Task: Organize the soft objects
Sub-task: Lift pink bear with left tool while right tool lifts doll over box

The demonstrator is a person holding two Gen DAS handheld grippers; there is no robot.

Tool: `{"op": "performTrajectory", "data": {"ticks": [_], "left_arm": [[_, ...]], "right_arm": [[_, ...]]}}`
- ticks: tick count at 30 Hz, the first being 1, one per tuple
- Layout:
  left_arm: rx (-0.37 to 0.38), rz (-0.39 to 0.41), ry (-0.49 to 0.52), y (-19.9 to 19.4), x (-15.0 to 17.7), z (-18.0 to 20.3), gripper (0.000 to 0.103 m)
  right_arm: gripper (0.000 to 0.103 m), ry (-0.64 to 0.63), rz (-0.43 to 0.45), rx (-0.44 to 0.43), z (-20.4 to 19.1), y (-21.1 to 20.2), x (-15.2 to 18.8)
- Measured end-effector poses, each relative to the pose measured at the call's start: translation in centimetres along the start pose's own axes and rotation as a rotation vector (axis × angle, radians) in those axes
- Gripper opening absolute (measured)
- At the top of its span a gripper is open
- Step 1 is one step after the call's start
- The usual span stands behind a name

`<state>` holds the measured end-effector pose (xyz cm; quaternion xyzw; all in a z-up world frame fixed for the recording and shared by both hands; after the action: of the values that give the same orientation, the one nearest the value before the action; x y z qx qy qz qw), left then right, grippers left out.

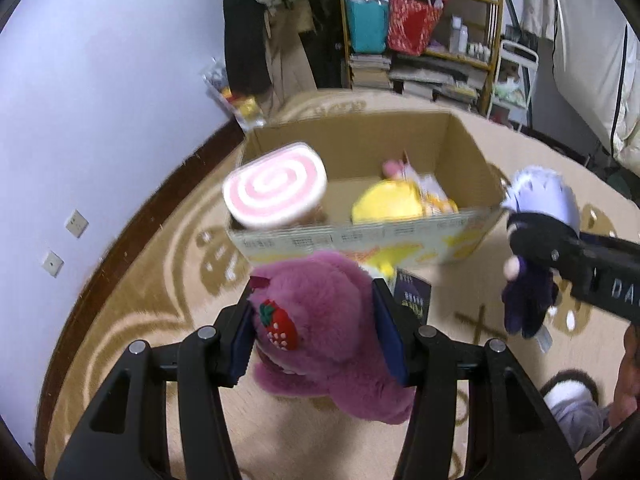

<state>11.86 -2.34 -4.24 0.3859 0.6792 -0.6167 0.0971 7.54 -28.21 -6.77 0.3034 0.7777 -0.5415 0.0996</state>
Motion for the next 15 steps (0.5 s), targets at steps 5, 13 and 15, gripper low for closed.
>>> {"op": "performTrajectory", "data": {"ticks": [5,13,15], "left_arm": [[-0.012,0.039,0.005,-0.8,-1.6,-0.9,0.052],[-0.034,0.123,-0.073,-1.9,-4.9,-3.1,0.052],[-0.033,0.136,-0.076,-1.9,-5.7,-3.4,0.052]], "right_arm": [[0.059,-0.026,0.088,0.003,-1.1,-2.0,-0.8],[0.059,-0.079,0.167,-0.011,-3.0,-4.3,-3.1],[0.059,-0.092,0.176,-0.009,-3.4,-4.3,-3.7]]}}
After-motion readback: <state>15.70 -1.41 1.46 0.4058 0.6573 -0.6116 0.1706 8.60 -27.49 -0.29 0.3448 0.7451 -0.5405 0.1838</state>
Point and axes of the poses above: each gripper's, at about its wrist camera, not at the fingertips, and y roughly the way its jaws point, z to its right, x to its underside, the point moved 2 cm from there along y, roughly the way its jaws point, and after that the axes turned 9 degrees about y, right-handed, at the moved point
